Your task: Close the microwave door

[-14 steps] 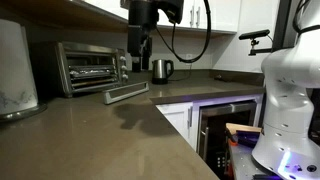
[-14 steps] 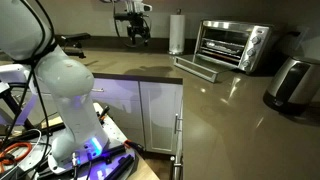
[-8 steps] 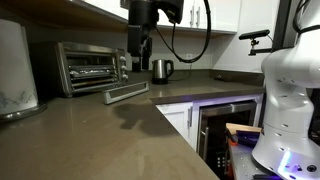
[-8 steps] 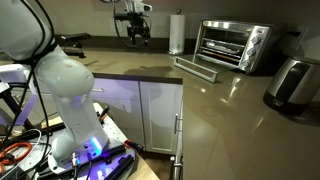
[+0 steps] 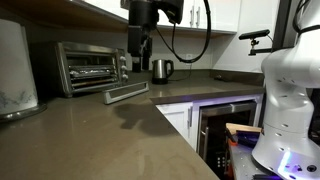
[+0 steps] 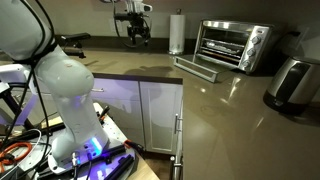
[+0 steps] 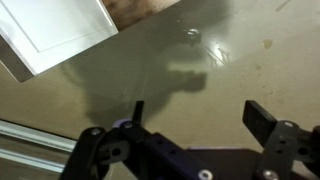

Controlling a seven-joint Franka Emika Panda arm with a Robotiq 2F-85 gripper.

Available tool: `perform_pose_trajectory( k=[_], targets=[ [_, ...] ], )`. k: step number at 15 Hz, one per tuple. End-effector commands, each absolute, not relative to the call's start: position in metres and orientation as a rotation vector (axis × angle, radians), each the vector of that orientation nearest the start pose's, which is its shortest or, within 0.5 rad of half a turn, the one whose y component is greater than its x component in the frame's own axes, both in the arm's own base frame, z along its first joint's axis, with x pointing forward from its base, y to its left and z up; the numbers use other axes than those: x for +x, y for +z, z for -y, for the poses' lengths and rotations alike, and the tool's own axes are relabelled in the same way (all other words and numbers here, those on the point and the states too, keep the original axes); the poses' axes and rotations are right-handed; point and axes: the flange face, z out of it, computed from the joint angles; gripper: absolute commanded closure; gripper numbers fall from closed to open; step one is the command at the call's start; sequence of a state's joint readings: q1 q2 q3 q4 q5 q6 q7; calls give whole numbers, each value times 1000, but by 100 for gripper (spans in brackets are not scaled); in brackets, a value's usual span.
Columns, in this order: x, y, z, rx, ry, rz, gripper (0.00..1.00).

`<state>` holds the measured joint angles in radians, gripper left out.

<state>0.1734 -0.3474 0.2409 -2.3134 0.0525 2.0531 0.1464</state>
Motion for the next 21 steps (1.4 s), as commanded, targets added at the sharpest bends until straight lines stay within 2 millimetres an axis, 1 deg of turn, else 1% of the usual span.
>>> perform_pose_trajectory(
  k=[1, 4, 8, 9, 10, 12, 13, 14, 15, 16, 17, 18, 19, 20, 21],
  targets=[
    [413, 477, -177, -3132, -133, 320, 0],
    [416, 469, -157, -3128, -147, 252, 0],
    [426, 459, -137, -3133, -241, 180, 1],
    [427, 457, -134, -3132, -261, 166, 13],
    [429, 454, -131, -3132, -274, 157, 16],
    [431, 450, -126, -3135, -299, 142, 37],
    [432, 447, -123, -3145, -310, 133, 45],
    [433, 446, -121, -3147, -326, 126, 51],
    [434, 444, -120, -3154, -341, 111, 48],
    [435, 444, -119, -3160, -357, 98, 51],
    [435, 442, -118, -3170, -373, 89, 66],
    [436, 441, -116, -3183, -384, 77, 72],
    [437, 440, -115, -3203, -395, 63, 68],
    [436, 440, -114, -3219, -386, 54, 76],
    [436, 444, -116, -3189, -354, 91, 63]
  ],
)
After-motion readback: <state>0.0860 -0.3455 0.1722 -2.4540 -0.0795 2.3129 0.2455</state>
